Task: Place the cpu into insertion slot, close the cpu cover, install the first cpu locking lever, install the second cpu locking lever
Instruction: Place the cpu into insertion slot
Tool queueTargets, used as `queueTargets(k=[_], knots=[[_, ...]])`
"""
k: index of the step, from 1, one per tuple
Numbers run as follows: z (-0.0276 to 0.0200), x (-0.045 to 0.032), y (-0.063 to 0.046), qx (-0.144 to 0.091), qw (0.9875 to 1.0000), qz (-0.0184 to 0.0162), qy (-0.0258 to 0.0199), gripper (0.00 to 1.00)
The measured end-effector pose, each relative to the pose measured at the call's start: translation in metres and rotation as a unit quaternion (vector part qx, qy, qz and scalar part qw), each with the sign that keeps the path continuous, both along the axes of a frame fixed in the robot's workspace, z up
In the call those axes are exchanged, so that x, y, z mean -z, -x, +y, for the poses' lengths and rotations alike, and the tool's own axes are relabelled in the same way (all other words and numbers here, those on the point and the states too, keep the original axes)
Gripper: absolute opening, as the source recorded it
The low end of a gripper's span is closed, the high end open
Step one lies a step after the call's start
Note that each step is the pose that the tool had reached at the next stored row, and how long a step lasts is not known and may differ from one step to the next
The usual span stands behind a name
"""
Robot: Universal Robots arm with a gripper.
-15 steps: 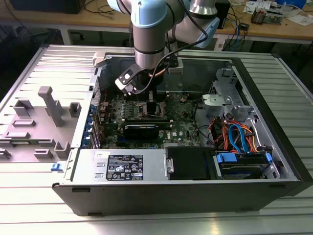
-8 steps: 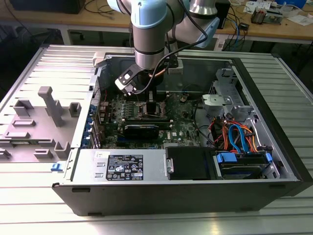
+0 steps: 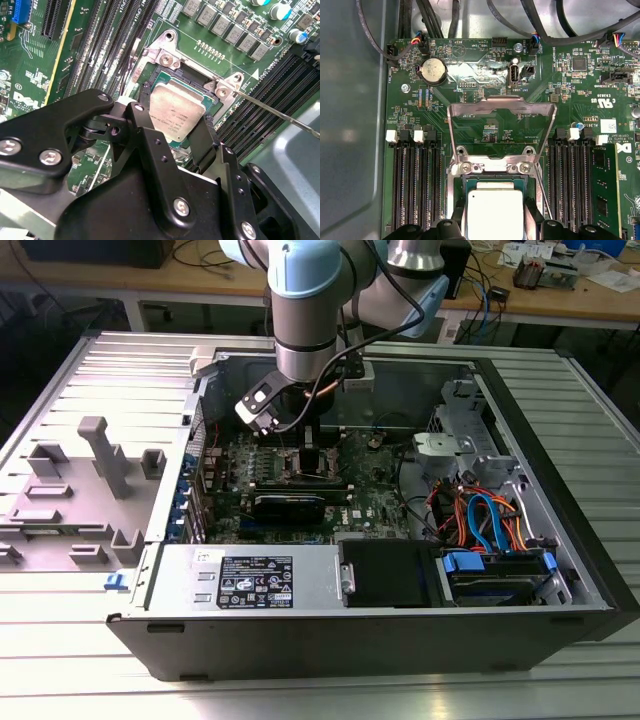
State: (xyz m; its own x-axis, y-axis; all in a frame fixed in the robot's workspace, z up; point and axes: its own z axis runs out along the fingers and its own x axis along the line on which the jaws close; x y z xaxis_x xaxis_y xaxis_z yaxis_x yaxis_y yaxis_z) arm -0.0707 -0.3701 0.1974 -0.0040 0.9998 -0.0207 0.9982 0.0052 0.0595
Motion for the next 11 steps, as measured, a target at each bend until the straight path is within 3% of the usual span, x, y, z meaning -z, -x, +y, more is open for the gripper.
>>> queueTargets(k=[5,6,11], knots=[[0.0003,0.0005,-0.0002,0.0,1.0,-0.0004,-0.0009,0.56],[0.0002,0.0003,-0.0002,0.0,1.0,-0.0002,-0.0004,0.62],[0.0,0.0,-0.0001,0.0,1.0,0.0,0.0,0.62]])
